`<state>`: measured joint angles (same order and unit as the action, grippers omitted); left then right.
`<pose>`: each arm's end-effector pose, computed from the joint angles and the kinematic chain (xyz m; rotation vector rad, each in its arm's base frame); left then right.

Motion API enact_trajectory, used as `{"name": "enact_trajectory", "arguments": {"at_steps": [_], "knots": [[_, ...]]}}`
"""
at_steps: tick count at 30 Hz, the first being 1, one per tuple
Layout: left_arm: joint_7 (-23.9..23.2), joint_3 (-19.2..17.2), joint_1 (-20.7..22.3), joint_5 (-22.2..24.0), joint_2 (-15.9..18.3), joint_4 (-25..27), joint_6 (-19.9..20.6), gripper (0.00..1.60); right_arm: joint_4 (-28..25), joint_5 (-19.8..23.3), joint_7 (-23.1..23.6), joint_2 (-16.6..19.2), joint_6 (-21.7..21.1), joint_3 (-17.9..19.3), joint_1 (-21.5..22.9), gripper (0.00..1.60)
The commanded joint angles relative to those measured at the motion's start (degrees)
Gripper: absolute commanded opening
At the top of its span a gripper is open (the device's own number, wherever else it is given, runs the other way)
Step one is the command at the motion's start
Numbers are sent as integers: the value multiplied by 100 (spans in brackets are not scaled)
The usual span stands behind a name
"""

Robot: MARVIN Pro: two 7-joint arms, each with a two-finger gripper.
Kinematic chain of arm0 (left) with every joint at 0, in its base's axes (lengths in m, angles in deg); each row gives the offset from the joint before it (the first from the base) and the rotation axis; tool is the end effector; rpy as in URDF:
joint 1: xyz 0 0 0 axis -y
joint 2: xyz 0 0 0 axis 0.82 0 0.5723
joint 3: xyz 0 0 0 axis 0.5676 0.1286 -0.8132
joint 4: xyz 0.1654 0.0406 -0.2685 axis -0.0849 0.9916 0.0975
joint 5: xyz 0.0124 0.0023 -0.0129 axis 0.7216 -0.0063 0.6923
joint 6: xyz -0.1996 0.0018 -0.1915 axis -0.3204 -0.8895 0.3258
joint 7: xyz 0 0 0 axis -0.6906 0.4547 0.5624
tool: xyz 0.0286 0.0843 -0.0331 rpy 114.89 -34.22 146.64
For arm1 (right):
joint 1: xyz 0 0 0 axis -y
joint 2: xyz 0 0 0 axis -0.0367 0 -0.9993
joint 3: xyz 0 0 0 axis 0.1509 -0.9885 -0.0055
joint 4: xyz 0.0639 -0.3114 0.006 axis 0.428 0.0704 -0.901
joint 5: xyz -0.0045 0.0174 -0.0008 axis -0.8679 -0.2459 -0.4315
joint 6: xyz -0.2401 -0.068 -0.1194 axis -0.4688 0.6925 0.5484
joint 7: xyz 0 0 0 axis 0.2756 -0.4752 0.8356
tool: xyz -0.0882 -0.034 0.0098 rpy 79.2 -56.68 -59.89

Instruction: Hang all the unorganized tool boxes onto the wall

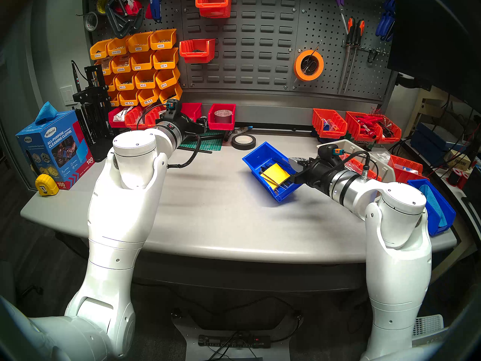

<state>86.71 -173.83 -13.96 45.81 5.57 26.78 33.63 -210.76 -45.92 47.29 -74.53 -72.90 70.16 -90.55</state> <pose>0.4495 0.0154 -0.1358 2.2339 -0.2694 2.1289 0.3220 -0.0101 -0.1855 -2.1201 -0.4922 -1.7884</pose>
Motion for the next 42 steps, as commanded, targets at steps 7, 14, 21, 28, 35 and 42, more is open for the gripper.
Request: {"name": "enact_trajectory", "arguments": {"at_steps": [7, 14, 21, 28, 35, 42], "knots": [[13, 3, 103, 8, 8, 76, -51, 160, 480, 90, -242, -388, -98, -184, 732, 0], [26, 10, 104, 24, 20, 76, -54, 160, 350, -200, -750, -605, -108, -435, 501, 8], [37, 16, 105, 38, 29, 76, -56, 160, 257, -319, -1012, -708, -68, -609, 427, 160], [50, 24, 106, 54, 40, 76, -58, 160, 84, -568, -1316, -783, -109, -848, 242, 160], [63, 31, 107, 72, 51, 76, -57, 160, -468, -855, -1568, -739, -352, -1188, -325, 160], [77, 39, 108, 90, 63, 76, -62, 160, -865, -1028, -1771, -742, -521, -1284, -641, 160]]}}
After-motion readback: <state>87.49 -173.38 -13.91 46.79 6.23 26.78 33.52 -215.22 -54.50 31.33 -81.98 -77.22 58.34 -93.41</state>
